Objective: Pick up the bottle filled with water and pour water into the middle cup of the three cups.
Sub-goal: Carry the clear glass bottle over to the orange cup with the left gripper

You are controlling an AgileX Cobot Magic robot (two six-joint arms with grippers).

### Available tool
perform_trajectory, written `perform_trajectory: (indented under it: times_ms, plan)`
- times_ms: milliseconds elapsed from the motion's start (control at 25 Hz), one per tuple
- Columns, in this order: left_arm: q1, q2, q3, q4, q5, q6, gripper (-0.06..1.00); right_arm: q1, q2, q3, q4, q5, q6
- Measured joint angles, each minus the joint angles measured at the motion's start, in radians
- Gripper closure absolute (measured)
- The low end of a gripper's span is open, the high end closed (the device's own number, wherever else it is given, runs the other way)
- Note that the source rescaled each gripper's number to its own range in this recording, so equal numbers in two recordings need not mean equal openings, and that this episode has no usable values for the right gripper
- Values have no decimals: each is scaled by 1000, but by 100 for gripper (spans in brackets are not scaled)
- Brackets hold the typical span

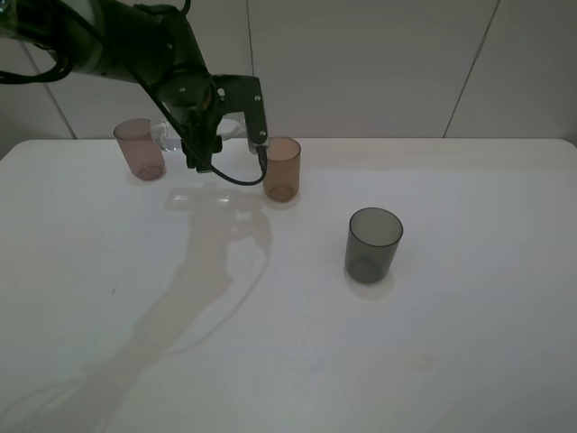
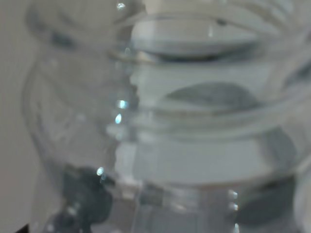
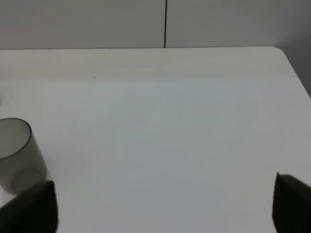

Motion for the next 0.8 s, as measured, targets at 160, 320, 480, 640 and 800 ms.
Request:
perform_trajectory:
  times_ms: [160, 320, 480, 640, 800]
  plan:
    - [0, 0, -3, 0, 2, 57, 92, 0, 0, 0, 6, 0, 0]
    - [0, 0, -3, 17, 1, 87, 92, 0, 0, 0, 6, 0, 0]
    - [0, 3, -7, 53, 2, 94, 92, 0, 0, 0, 6, 0, 0]
    - [0, 24, -26, 92, 10, 95, 92, 0, 0, 0, 6, 0, 0]
    - [0, 32, -32, 143, 14, 96, 92, 0, 0, 0, 6, 0, 0]
